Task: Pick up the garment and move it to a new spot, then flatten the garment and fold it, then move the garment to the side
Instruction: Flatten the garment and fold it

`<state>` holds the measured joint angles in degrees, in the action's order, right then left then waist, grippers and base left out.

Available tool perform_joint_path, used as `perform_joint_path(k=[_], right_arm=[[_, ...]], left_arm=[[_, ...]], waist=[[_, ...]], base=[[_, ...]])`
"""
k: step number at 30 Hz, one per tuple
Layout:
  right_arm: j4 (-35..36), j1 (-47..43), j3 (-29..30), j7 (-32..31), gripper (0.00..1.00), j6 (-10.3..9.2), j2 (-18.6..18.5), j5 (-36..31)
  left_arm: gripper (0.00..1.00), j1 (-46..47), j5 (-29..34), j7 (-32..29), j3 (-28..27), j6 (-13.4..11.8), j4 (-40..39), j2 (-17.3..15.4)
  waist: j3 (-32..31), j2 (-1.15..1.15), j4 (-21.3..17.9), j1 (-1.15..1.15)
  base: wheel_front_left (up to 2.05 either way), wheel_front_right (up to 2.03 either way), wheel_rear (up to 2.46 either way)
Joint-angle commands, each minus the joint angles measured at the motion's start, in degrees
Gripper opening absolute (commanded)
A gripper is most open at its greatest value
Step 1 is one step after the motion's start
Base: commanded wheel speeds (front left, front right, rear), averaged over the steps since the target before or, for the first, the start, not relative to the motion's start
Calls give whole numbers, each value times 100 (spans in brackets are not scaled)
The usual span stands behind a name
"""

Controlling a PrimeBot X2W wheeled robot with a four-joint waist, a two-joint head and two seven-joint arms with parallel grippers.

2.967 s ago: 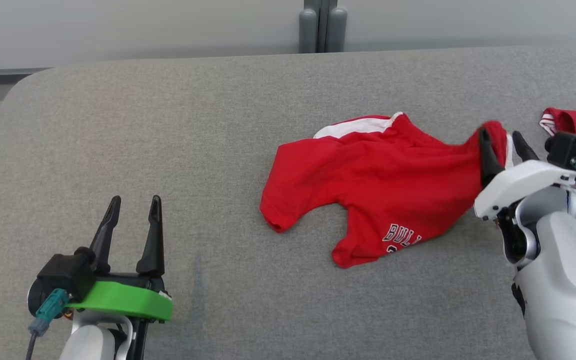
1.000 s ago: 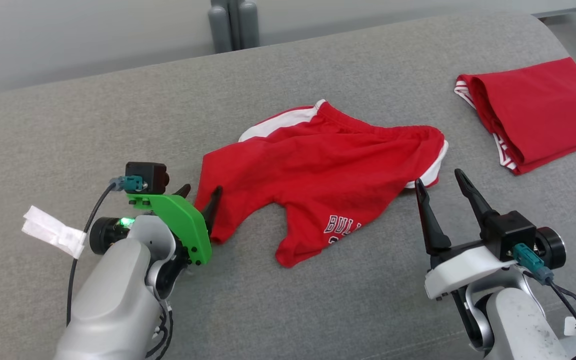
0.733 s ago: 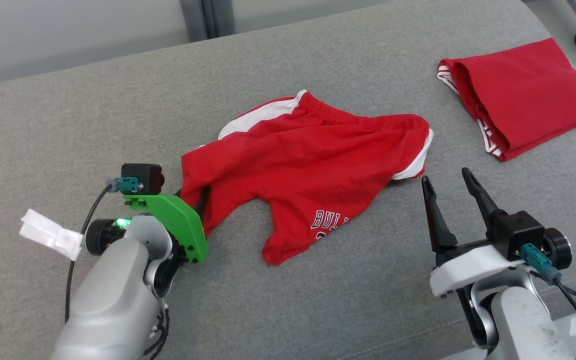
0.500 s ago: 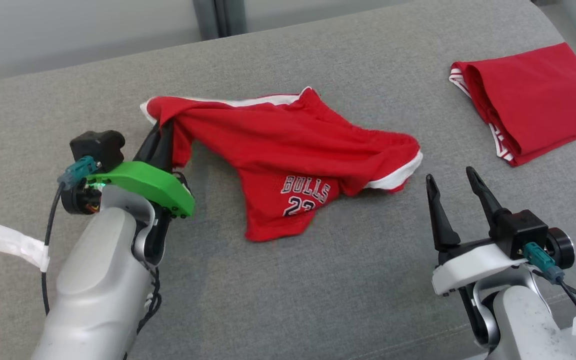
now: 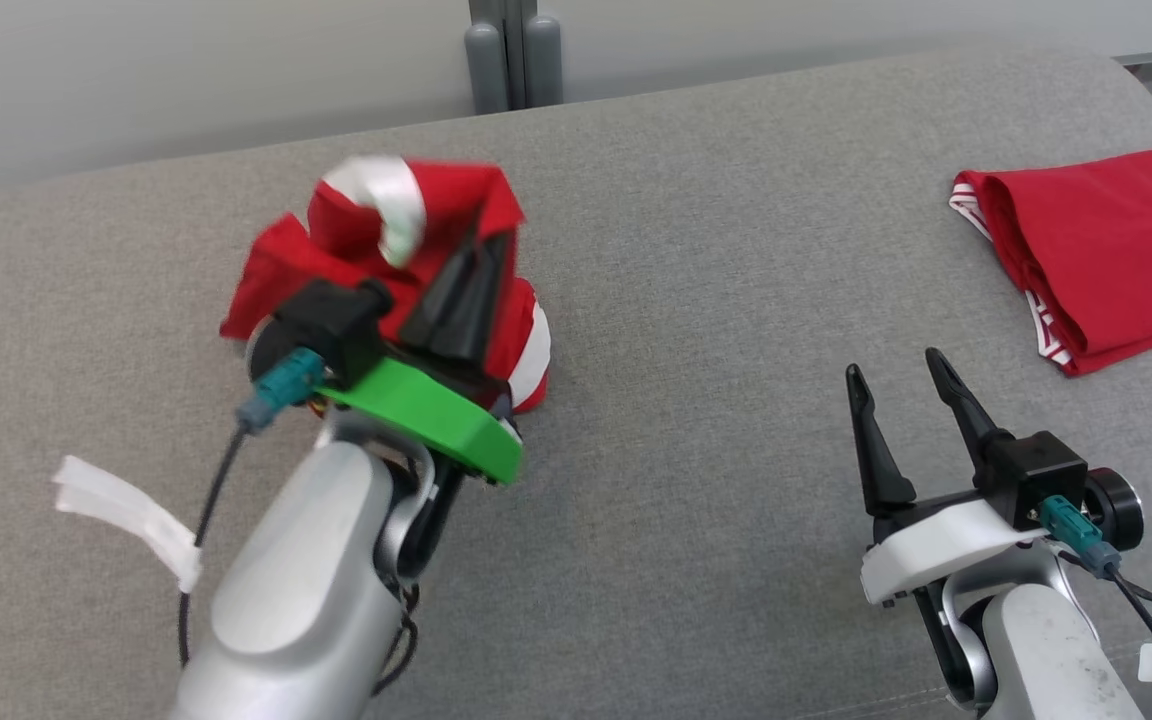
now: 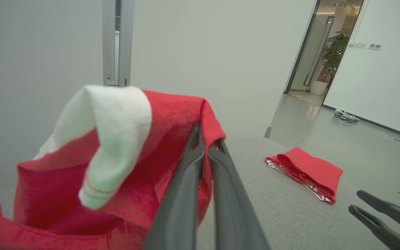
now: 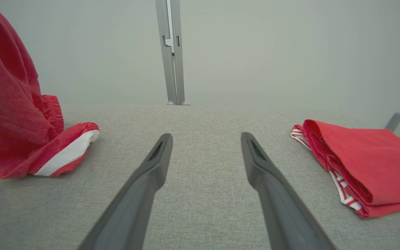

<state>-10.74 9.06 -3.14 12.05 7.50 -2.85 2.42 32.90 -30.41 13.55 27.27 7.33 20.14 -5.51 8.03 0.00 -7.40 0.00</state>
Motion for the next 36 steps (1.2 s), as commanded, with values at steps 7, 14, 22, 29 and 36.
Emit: perform_joint_path(k=[7, 14, 22, 29, 36], right_arm=[[8, 10, 1, -17, 100, -3, -8, 43], [25, -18, 98, -12, 100, -3, -7, 20], [31, -16, 79, -9, 100, -2, -8, 88], [-9, -5, 47, 18, 100, -3, -9, 104], [-7, 20, 57, 9, 100, -3, -8, 102]], left_arm=[[100, -501, -1176, -954, 1494, 15, 588, -29], [100, -388, -2379, -1582, 2232, 16, 51, -432], [100, -353, -2838, -1204, 1964, -22, -447, -877], [100, -566, -2612, -940, 1599, -857, -52, -1261], [100, -718, -3012, -1040, 1427, -930, 346, -1072]], waist=[[-2, 0, 91, 0], [14, 0, 267, 0], [15, 0, 376, 0], [15, 0, 333, 0], [27, 0, 292, 0]], base=[[0, 0, 0], [0, 0, 0], [0, 0, 0], [0, 0, 0], [0, 0, 0]])
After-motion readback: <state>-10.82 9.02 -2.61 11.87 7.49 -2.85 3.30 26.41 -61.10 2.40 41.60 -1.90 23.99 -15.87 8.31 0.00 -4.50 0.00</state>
